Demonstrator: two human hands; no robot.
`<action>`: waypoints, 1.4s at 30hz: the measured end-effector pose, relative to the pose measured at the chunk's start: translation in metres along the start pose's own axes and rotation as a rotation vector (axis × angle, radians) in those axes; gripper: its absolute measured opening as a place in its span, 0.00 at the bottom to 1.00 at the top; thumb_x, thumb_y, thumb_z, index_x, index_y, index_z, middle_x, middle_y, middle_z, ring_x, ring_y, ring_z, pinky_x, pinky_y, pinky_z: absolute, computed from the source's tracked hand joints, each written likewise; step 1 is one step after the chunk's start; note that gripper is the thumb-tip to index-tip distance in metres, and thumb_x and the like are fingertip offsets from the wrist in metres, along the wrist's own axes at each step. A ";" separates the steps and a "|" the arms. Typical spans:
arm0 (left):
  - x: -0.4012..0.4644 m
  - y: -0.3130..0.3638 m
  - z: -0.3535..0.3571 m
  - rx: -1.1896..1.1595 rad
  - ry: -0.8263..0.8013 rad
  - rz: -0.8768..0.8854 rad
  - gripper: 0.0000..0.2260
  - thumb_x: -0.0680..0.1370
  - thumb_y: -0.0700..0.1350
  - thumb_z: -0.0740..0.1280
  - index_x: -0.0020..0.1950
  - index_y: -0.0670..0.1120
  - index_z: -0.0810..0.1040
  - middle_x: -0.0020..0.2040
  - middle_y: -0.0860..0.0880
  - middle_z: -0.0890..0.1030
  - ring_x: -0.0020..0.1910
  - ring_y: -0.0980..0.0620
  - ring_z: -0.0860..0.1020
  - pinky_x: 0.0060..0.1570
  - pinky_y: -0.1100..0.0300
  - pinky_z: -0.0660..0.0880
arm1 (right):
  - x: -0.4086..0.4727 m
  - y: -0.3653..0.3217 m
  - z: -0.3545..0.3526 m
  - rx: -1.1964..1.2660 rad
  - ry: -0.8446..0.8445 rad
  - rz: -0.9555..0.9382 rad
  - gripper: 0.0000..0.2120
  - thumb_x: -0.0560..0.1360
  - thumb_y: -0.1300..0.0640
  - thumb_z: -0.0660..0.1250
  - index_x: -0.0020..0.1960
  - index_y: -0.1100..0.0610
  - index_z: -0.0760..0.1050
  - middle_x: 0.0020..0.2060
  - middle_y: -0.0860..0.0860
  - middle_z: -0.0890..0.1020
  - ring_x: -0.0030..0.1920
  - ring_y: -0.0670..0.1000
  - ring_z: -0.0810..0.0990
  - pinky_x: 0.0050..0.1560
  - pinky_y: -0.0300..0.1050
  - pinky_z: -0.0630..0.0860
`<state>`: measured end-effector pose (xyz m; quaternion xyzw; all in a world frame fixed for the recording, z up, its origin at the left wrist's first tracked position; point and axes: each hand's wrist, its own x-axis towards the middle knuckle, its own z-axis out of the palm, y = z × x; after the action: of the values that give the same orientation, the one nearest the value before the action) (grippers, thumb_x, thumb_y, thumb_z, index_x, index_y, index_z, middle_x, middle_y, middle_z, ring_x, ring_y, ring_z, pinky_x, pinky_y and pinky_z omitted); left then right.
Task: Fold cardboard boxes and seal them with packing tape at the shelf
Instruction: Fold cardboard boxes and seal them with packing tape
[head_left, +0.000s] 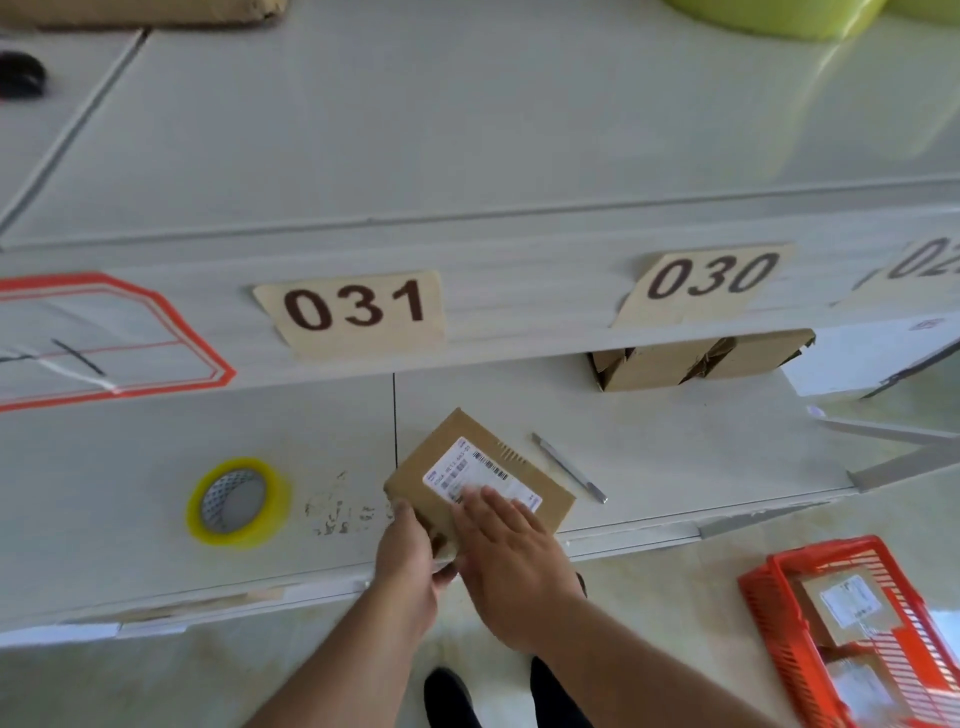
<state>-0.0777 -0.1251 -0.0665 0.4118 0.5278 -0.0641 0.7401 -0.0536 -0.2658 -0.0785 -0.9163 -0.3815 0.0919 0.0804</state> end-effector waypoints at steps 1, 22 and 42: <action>0.003 0.002 -0.001 0.038 0.007 0.025 0.20 0.85 0.62 0.56 0.60 0.52 0.82 0.54 0.47 0.87 0.56 0.44 0.84 0.49 0.45 0.83 | 0.000 -0.005 0.002 0.000 0.009 -0.007 0.27 0.78 0.45 0.57 0.72 0.54 0.78 0.72 0.52 0.78 0.73 0.52 0.75 0.68 0.54 0.76; 0.022 0.015 0.003 0.189 -0.050 0.066 0.09 0.85 0.48 0.64 0.65 0.51 0.78 0.57 0.50 0.86 0.55 0.48 0.85 0.46 0.47 0.85 | 0.039 0.039 0.001 0.013 -0.088 0.051 0.35 0.84 0.39 0.35 0.84 0.56 0.50 0.84 0.51 0.51 0.83 0.48 0.41 0.81 0.54 0.40; 0.019 0.003 0.008 -0.004 -0.069 0.037 0.11 0.87 0.42 0.58 0.64 0.42 0.77 0.50 0.40 0.85 0.45 0.50 0.85 0.52 0.46 0.81 | 0.027 0.024 -0.042 0.042 0.149 0.121 0.23 0.80 0.49 0.63 0.75 0.50 0.74 0.71 0.52 0.78 0.70 0.56 0.78 0.64 0.54 0.79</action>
<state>-0.0627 -0.1221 -0.0797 0.4174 0.4944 -0.0634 0.7598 -0.0087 -0.2659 -0.0455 -0.9400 -0.3166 0.0361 0.1222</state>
